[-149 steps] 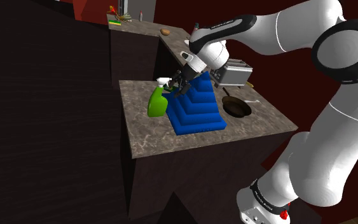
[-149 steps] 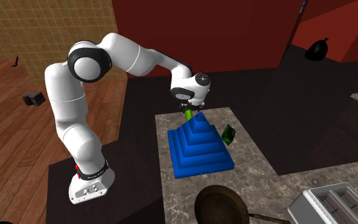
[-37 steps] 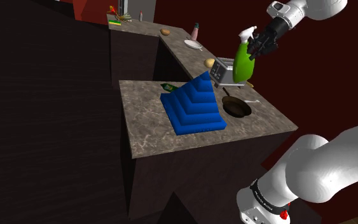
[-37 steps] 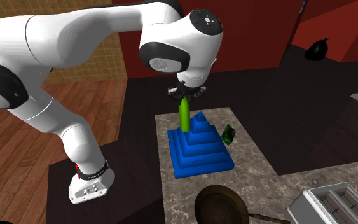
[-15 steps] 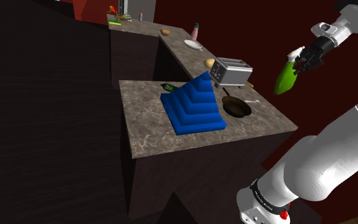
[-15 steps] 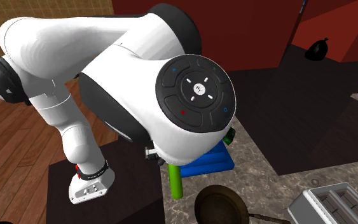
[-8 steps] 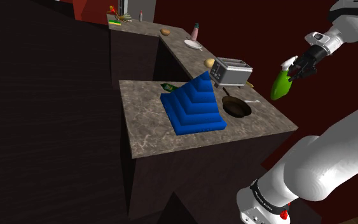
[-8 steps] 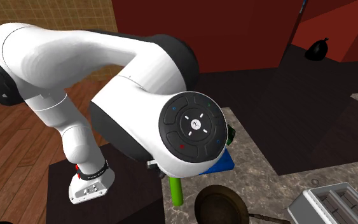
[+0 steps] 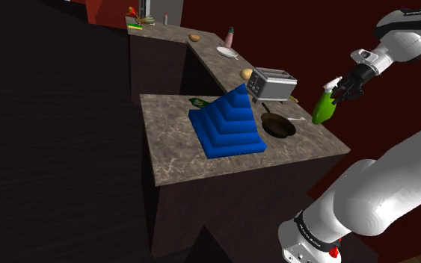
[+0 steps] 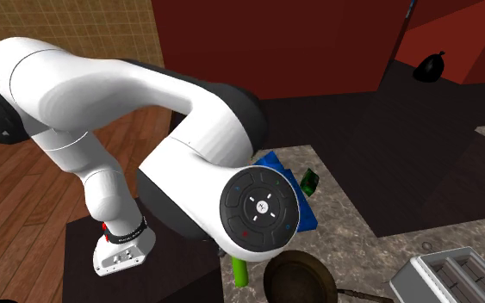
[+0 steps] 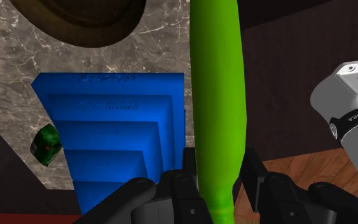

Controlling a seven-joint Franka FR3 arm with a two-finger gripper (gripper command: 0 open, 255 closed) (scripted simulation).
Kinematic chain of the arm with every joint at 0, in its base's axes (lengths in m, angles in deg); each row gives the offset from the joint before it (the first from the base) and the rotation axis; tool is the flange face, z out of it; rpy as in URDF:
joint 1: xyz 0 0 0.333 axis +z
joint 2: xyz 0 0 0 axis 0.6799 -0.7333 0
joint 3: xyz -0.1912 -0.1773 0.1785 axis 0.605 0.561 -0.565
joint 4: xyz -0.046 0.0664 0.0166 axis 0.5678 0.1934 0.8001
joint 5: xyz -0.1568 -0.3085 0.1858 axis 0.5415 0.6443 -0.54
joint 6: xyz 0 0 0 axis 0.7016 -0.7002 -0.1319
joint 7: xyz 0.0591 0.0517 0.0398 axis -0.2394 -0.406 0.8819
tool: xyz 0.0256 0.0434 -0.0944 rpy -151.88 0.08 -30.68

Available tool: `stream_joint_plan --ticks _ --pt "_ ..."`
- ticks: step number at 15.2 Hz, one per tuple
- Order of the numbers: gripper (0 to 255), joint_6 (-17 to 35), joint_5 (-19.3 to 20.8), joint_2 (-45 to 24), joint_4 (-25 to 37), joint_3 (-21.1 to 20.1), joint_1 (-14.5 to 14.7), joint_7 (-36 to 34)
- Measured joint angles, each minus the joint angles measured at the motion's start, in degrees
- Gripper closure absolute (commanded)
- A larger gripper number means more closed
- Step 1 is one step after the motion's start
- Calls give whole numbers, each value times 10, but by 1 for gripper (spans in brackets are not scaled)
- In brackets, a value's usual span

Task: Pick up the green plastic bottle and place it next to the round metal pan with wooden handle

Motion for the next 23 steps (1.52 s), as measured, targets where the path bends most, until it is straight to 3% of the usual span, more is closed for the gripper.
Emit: stream_joint_plan --ticks 9,23 --pt "255 59 -2 -9 -61 8 -2 27" --pt "255 142 -59 -87 -134 34 0 107"
